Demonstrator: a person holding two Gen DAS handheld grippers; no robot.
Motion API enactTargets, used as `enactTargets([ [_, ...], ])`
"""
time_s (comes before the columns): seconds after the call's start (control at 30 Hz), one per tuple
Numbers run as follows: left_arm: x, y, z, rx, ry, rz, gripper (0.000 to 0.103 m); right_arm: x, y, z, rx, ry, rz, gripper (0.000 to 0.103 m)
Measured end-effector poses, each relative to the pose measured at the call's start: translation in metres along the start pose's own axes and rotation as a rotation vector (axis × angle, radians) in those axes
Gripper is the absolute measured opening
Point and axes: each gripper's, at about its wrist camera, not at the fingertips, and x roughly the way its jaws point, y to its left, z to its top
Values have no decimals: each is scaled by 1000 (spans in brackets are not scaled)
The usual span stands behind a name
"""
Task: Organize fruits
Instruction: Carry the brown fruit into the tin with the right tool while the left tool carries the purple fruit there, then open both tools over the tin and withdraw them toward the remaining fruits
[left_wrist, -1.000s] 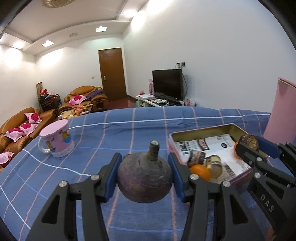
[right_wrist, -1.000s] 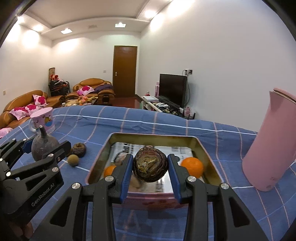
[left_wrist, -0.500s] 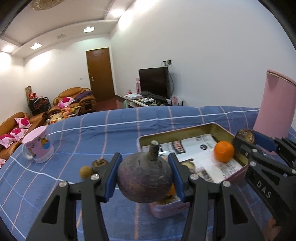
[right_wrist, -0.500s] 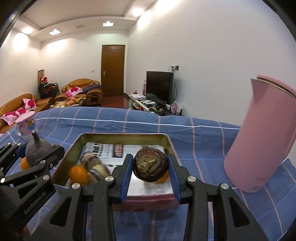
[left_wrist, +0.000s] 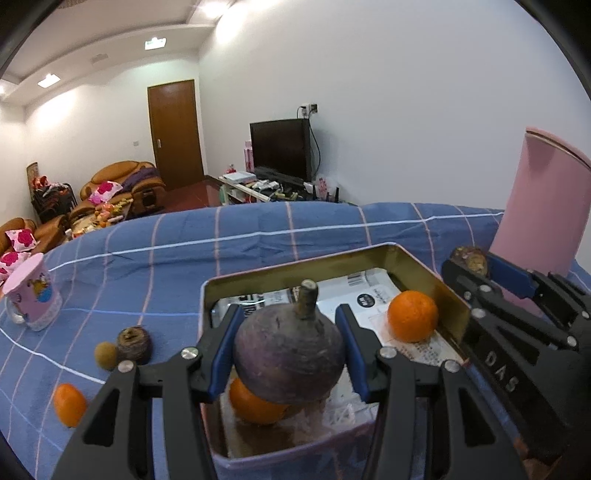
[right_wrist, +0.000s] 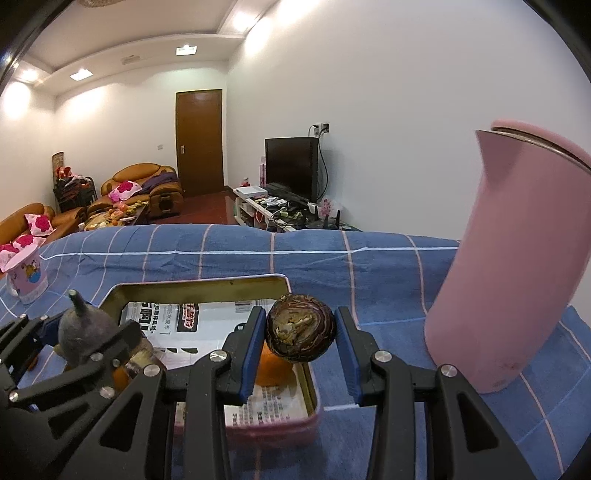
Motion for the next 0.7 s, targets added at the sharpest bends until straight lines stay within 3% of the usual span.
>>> enactTargets([
  [0.27,28,3,8,-52,82,-36,53,32,-3,11,46,59,64,40],
  [0.43,31,-2,10,-31,82,-38,53,50,-4,14,92,111,168,40],
  [0.7,34,-9,14,0,84,-17,54,58,5,15,88,135,255,41],
])
